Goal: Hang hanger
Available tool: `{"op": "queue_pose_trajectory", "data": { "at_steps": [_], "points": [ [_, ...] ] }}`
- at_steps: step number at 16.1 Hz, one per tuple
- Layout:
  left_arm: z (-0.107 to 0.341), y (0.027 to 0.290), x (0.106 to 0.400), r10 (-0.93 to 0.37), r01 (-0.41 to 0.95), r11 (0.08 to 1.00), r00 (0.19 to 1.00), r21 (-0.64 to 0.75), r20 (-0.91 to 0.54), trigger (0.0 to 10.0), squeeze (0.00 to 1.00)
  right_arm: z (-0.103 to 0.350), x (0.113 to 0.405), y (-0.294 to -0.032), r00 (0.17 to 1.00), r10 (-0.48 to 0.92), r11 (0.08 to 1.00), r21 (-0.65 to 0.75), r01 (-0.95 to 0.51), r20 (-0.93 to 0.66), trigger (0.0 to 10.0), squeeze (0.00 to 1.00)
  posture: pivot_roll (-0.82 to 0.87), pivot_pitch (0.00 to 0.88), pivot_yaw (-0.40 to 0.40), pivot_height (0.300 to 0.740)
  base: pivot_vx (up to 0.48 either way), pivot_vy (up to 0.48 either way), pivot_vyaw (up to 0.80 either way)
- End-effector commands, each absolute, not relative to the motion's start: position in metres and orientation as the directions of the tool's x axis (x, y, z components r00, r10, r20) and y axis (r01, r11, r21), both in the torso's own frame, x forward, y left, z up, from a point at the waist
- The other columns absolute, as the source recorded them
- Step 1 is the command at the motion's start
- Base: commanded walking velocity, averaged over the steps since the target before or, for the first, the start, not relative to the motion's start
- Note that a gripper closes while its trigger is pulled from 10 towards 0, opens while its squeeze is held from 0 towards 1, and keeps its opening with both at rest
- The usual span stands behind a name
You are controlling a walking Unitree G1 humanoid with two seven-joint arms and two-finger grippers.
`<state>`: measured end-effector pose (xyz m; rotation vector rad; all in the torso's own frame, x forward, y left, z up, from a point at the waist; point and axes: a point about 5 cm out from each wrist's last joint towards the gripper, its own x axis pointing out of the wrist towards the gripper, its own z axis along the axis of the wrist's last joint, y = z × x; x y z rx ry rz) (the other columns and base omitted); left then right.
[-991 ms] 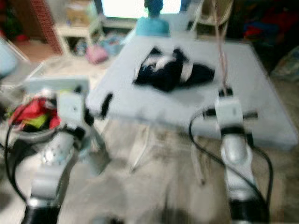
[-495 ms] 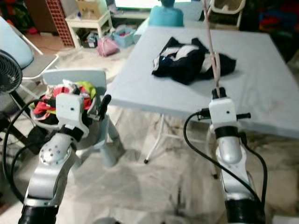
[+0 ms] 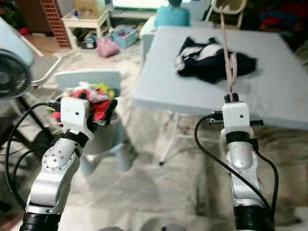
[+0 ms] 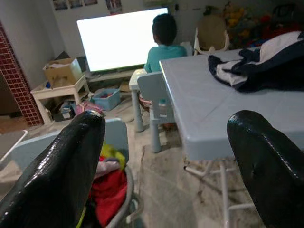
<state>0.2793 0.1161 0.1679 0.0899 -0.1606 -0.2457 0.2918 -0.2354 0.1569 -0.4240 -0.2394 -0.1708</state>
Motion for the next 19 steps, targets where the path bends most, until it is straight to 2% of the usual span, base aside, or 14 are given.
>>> {"op": "queue_pose_trajectory", "data": {
  "at_steps": [1,5,8,9,10,13,19],
  "points": [
    [0.167,0.111,0.278,-0.272,0.258,0.96,0.952,0.106,0.142,10.0,0.0,0.158,0.29,-0.24,0.955,-0.135,0.894,-0.383,0.233,0.265,0.0,0.0,-0.04,0.048,0.018,0.74,0.0,0.48,0.0],
    [0.166,0.112,0.279,-0.266,0.251,0.961,0.955,0.12,0.131,10.0,0.0,0.145,0.29,-0.244,0.967,-0.173,0.907,-0.352,0.231,0.188,0.0,0.0,-0.04,0.043,0.016,0.74,0.0,0.48,0.0],
    [0.158,0.115,0.276,-0.233,0.218,0.967,0.967,0.131,0.108,10.0,0.0,0.134,0.287,-0.24,0.979,-0.158,0.927,-0.322,0.192,0.131,0.0,0.0,-0.04,0.039,0.026,0.74,0.0,0.091,0.0],
    [0.153,0.117,0.274,-0.216,0.204,0.971,0.972,0.128,0.09,10.0,0.0,0.132,0.286,-0.238,0.982,-0.145,0.931,-0.32,0.176,0.119,0.6,0.0,-0.04,0.036,0.032,0.74,0.0,0.0,0.0],
    [0.151,0.117,0.273,-0.214,0.204,0.972,0.973,0.119,0.085,10.0,0.0,0.131,0.286,-0.237,0.983,-0.142,0.933,-0.316,0.172,0.115,10.0,0.0,-0.04,0.036,0.032,0.74,0.0,0.0,-0.8],
    [0.141,0.12,0.27,-0.211,0.205,0.974,0.976,0.098,0.055,10.0,0.0,0.12,0.279,-0.235,0.987,-0.149,0.945,-0.285,0.161,0.065,10.0,0.0,-0.04,0.042,0.021,0.74,0.0,0.0,-0.8],
    [0.155,0.117,0.28,-0.209,0.204,0.977,0.974,0.063,0.09,10.0,0.0,0.117,0.281,-0.227,0.989,-0.139,0.954,-0.262,0.145,0.041,10.0,0.0,-0.04,0.051,0.018,0.74,0.0,0.0,-0.8]
  ]
}}
